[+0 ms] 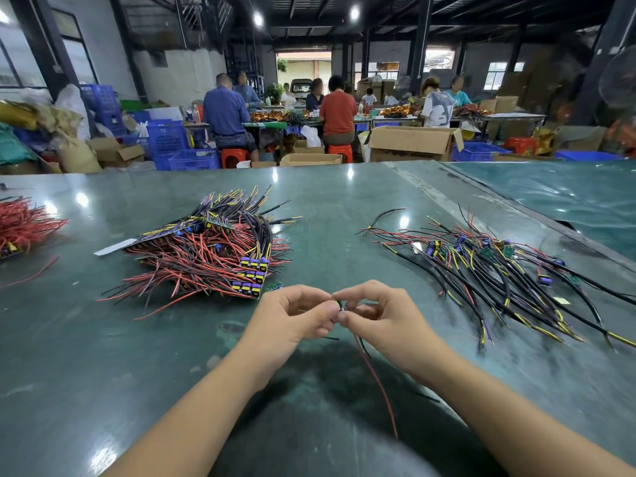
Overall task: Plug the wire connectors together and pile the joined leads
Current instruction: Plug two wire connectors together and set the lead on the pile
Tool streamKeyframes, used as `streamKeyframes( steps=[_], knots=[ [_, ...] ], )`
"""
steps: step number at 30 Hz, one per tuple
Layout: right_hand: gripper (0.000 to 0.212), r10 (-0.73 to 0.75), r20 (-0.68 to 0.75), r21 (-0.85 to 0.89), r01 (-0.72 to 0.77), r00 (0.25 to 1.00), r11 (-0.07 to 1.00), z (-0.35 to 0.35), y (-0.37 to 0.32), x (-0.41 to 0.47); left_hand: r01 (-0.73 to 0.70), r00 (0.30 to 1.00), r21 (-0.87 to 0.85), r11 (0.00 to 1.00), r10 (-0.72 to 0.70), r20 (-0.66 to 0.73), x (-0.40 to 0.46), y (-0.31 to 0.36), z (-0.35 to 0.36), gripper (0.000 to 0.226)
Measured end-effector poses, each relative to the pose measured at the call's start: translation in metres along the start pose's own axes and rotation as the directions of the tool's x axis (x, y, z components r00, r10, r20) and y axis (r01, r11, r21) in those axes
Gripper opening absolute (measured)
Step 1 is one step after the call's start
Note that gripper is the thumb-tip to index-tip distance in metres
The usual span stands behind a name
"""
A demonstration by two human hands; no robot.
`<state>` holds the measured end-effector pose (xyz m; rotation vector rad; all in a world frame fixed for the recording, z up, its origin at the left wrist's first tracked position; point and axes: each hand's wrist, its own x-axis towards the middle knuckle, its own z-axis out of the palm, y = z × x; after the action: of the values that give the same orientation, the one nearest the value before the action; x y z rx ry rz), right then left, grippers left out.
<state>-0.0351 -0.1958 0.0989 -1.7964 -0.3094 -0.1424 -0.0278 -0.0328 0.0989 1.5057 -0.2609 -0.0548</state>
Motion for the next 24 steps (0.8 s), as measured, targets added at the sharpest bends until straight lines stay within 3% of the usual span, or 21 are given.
streamKeyframes(
  steps=[10,14,18,21,24],
  knots=[
    [0.032,-0.079,-0.043,-0.212,0.068,0.996,0.975,-0.003,0.003,-0.001,-0.069,0.996,0.190,0.979,0.080,-0.050,0.001,-0.001,0.001,0.017],
    [0.027,0.003,-0.022,-0.108,-0.005,1.000,0.994,-0.002,0.001,-0.002,-0.084,0.994,0.196,0.977,0.096,-0.052,0.001,-0.002,0.002,0.016],
    [0.013,0.192,0.028,0.053,-0.193,0.981,0.980,0.002,-0.001,-0.002,-0.088,0.995,0.186,0.979,0.095,-0.027,-0.001,-0.001,0.003,0.019],
    [0.011,0.302,0.080,0.018,-0.304,0.950,0.953,-0.002,-0.003,0.000,-0.083,0.996,0.195,0.977,0.086,-0.007,-0.002,0.000,0.004,0.021],
    [0.021,0.324,0.109,-0.100,-0.314,0.940,0.944,-0.009,-0.004,0.001,-0.080,0.997,0.193,0.978,0.081,0.004,-0.002,0.001,0.004,0.020]
  ],
)
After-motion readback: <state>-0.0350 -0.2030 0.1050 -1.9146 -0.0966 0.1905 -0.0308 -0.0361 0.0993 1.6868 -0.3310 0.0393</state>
